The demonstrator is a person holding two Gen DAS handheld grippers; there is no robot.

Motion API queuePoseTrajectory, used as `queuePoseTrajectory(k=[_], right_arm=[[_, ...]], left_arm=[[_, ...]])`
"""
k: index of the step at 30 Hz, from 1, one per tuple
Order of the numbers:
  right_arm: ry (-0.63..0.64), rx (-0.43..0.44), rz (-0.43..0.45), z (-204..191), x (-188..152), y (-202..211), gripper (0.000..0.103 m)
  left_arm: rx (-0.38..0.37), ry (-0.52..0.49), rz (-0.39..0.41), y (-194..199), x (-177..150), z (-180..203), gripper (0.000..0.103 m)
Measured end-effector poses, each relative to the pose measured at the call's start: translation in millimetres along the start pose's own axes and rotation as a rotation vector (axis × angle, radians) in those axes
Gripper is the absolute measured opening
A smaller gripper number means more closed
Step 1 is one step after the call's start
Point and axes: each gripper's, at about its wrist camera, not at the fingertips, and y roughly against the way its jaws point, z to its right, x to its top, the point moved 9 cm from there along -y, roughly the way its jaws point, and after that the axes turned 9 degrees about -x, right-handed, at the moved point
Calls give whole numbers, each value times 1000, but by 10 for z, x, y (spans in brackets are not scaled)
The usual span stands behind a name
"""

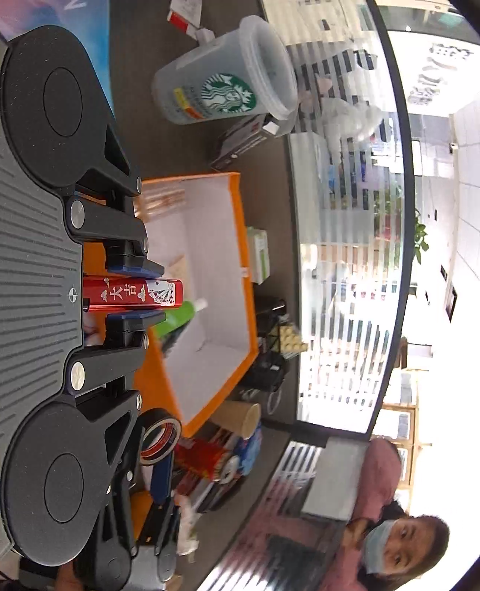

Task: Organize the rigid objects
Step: 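Carry the red tube and tape roll over the orange box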

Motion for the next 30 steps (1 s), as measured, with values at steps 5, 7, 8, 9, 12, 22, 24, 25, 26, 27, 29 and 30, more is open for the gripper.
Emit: queuePoseTrajectory(k=[5,7,8,9,12,22,24,25,26,27,29,30], right_arm=[[-67,33,12,52,253,-139,52],[-90,49,16,52,317,-200,52],[-96,54,20,46,349,-229,52],[-100,58,23,39,375,-248,52],[-95,66,28,17,430,-305,52],[-68,55,-9,91,557,-633,52],[-61,53,-26,105,559,-708,52],[-59,51,-31,114,562,-744,52],[-55,50,-41,124,560,-784,52],[-50,49,-53,128,555,-828,52],[-46,47,-78,133,543,-920,52],[-41,46,-95,136,530,-970,52]], left_arm=[[49,45,-13,-252,233,-192,16],[58,53,-21,-322,254,-239,16],[61,54,-26,-365,269,-251,16],[63,50,-29,-395,269,-256,16],[78,43,-40,-486,267,-283,16],[120,37,-103,-841,273,-436,16],[126,37,-117,-905,265,-469,16],[130,41,-123,-939,258,-491,16],[133,44,-132,-976,250,-511,16],[135,48,-141,-1014,238,-532,16],[142,54,-161,-1082,215,-570,16],[142,59,-172,-1117,197,-589,16]])
